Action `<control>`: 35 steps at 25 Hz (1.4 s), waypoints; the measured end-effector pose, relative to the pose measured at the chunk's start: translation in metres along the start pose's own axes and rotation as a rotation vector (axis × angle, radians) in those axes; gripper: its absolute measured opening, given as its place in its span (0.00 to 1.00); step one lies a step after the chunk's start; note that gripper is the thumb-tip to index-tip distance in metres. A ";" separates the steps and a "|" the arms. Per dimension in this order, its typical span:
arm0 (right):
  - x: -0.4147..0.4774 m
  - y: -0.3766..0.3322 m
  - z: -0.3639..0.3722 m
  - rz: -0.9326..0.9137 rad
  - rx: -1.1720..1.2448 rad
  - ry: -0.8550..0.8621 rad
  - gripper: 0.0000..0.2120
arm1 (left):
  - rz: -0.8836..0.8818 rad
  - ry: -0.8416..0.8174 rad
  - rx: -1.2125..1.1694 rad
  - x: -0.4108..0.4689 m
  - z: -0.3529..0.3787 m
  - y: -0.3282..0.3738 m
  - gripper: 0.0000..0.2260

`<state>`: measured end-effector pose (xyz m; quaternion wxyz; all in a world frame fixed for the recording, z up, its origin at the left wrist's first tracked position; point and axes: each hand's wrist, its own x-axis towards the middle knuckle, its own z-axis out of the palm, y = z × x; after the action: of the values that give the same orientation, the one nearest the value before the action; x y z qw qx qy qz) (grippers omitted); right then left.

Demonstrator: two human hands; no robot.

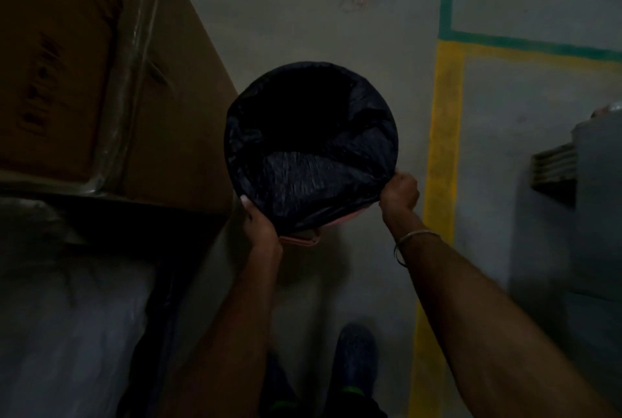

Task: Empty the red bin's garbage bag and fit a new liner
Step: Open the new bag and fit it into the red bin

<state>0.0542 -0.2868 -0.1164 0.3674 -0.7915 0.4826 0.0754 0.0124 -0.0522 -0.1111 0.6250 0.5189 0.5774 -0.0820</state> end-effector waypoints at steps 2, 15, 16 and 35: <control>-0.001 -0.002 0.001 -0.012 0.004 -0.017 0.16 | -0.110 -0.063 -0.111 0.007 -0.001 0.005 0.37; 0.005 0.024 -0.002 -0.019 -0.113 -0.128 0.10 | 0.249 0.225 0.715 -0.005 0.007 -0.018 0.23; 0.003 0.022 -0.005 -0.006 -0.067 -0.105 0.10 | 0.244 0.228 0.756 -0.004 0.008 -0.018 0.24; -0.033 0.001 -0.012 -1.593 -1.153 -0.550 0.17 | 1.783 -0.667 2.026 0.012 -0.034 0.044 0.13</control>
<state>0.0335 -0.2718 -0.0928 -0.0279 -0.8941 -0.3949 0.2092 0.0255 -0.0012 -0.0899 -0.0719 0.8862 -0.4300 -0.1568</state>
